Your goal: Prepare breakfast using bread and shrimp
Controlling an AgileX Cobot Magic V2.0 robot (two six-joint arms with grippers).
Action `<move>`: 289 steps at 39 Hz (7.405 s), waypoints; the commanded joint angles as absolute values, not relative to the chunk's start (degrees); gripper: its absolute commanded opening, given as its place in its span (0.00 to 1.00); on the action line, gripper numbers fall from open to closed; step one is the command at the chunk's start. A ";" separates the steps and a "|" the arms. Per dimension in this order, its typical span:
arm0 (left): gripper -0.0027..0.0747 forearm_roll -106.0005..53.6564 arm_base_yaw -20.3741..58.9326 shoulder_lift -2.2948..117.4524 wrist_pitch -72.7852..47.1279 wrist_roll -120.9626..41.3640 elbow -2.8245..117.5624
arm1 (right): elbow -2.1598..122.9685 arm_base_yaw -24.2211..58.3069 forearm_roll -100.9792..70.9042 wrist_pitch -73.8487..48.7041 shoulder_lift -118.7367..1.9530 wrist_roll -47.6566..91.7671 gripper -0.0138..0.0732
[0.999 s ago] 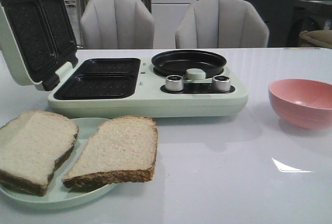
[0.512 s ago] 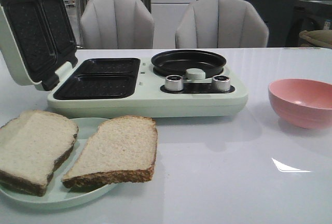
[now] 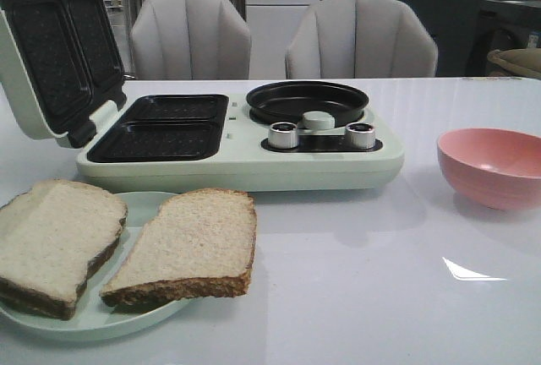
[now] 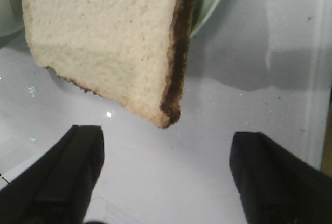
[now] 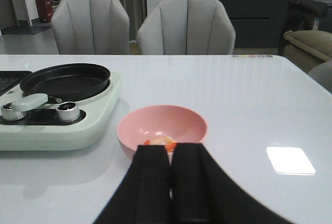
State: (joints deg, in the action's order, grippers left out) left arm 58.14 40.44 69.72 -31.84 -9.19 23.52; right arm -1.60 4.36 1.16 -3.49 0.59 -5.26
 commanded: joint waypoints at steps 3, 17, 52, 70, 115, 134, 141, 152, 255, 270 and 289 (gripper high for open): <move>0.75 62.57 40.81 74.40 -30.25 -7.25 26.95 | -0.54 3.96 1.60 1.20 1.82 -5.18 0.33; 0.75 66.82 38.44 84.05 -28.31 -6.50 30.21 | -0.54 3.96 1.60 1.20 1.82 -5.18 0.33; 0.23 66.29 41.71 76.23 -34.92 -6.14 34.05 | -0.54 3.96 1.60 1.20 1.82 -5.18 0.33; 0.23 68.41 42.01 73.31 -35.31 -6.14 47.28 | -0.54 3.96 1.60 1.20 1.82 -5.18 0.33; 0.23 79.54 22.90 110.76 -12.06 4.04 85.99 | -0.54 3.96 1.60 1.20 1.82 -5.18 0.33; 0.24 77.90 22.54 114.26 -16.74 11.44 84.55 | -0.54 3.96 1.60 1.20 1.82 -5.18 0.33; 0.48 74.85 22.77 114.13 -15.98 11.44 84.30 | -0.54 3.96 1.60 1.20 1.82 -5.18 0.33; 0.83 66.25 24.89 111.77 -18.61 11.44 84.04 | -0.54 3.96 1.60 1.20 1.82 -5.18 0.33; 0.83 -7.72 28.08 4.55 -27.94 -3.25 23.41 | 7.58 3.95 0.00 4.73 -1.40 -5.12 0.33; 0.83 -7.72 28.08 4.55 -27.94 -3.25 23.41 | 21.96 4.01 -0.76 -14.09 -17.74 -5.18 0.33; 0.83 -7.72 28.08 4.55 -28.05 -3.25 23.41 | 29.24 6.29 -5.39 -23.35 -27.93 -5.12 0.76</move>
State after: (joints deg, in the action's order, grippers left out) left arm -7.24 28.06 3.74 -32.26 -3.92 21.89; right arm 25.26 5.23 -5.40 -26.22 -24.10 -5.26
